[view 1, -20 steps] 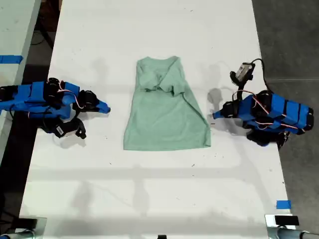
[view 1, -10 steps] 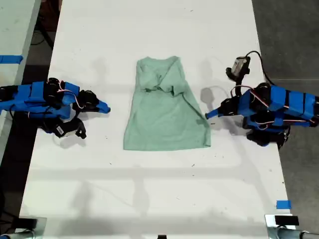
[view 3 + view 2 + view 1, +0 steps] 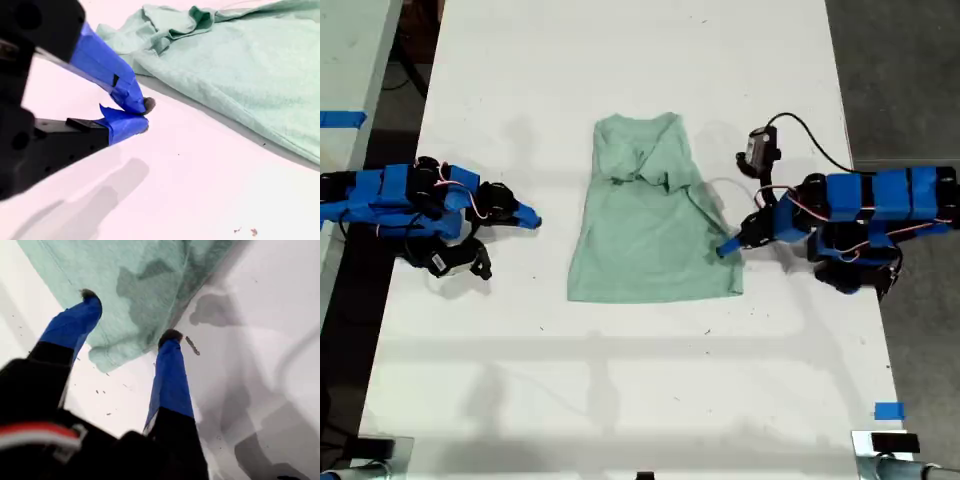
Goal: Fold t shirt
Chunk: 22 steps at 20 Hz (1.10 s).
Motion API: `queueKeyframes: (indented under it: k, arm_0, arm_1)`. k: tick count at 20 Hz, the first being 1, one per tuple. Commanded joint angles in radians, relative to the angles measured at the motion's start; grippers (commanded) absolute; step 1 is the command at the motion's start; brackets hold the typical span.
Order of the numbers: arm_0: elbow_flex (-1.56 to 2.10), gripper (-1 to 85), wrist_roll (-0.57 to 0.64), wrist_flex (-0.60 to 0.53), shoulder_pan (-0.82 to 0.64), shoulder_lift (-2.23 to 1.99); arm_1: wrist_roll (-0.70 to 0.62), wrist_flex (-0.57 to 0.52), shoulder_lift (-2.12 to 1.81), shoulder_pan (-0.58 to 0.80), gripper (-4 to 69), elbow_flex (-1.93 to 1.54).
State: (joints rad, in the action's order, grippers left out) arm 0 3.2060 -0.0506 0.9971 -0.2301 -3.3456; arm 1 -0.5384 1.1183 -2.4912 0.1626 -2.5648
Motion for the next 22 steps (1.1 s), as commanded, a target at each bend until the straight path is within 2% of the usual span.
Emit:
queueKeyframes:
  k: [1, 3, 5, 7, 12, 14, 16, 20, 22]
  arm_0:
    - [0.018, 0.0, -0.006, -0.012, 0.017, -0.008]
    - [0.018, 0.0, -0.008, -0.011, 0.020, -0.009]
    - [0.018, 0.0, -0.008, -0.011, 0.020, -0.011]
    - [0.018, 0.0, -0.008, -0.009, 0.020, -0.012]
    - [0.018, 0.0, -0.011, -0.008, 0.018, -0.012]
    - [0.018, 0.0, -0.011, -0.008, 0.018, -0.012]
    - [0.018, 0.0, -0.011, -0.008, 0.018, -0.014]
    - [0.018, 0.0, -0.011, -0.008, 0.015, -0.014]
    - [0.018, 0.0, -0.012, -0.008, 0.015, -0.014]
  arm_1:
    - [0.005, -0.143, 0.140, 0.005, 17.6, -0.041]
    - [-0.002, -0.222, 0.196, 0.054, 7.7, -0.117]
    - [-0.008, -0.198, 0.172, 0.067, -0.9, -0.112]
    - [0.002, -0.183, 0.163, 0.049, -0.8, -0.103]
    - [-0.020, 0.183, 0.114, -0.020, -0.8, 0.282]
    - [-0.038, 0.207, 0.149, -0.025, -0.8, 0.413]
    - [-0.044, 0.166, 0.259, -0.031, -0.8, 0.522]
    - [-0.002, -0.015, 0.529, -0.086, -0.8, 0.692]
    - [0.021, -0.163, 0.624, -0.103, -0.8, 0.664]
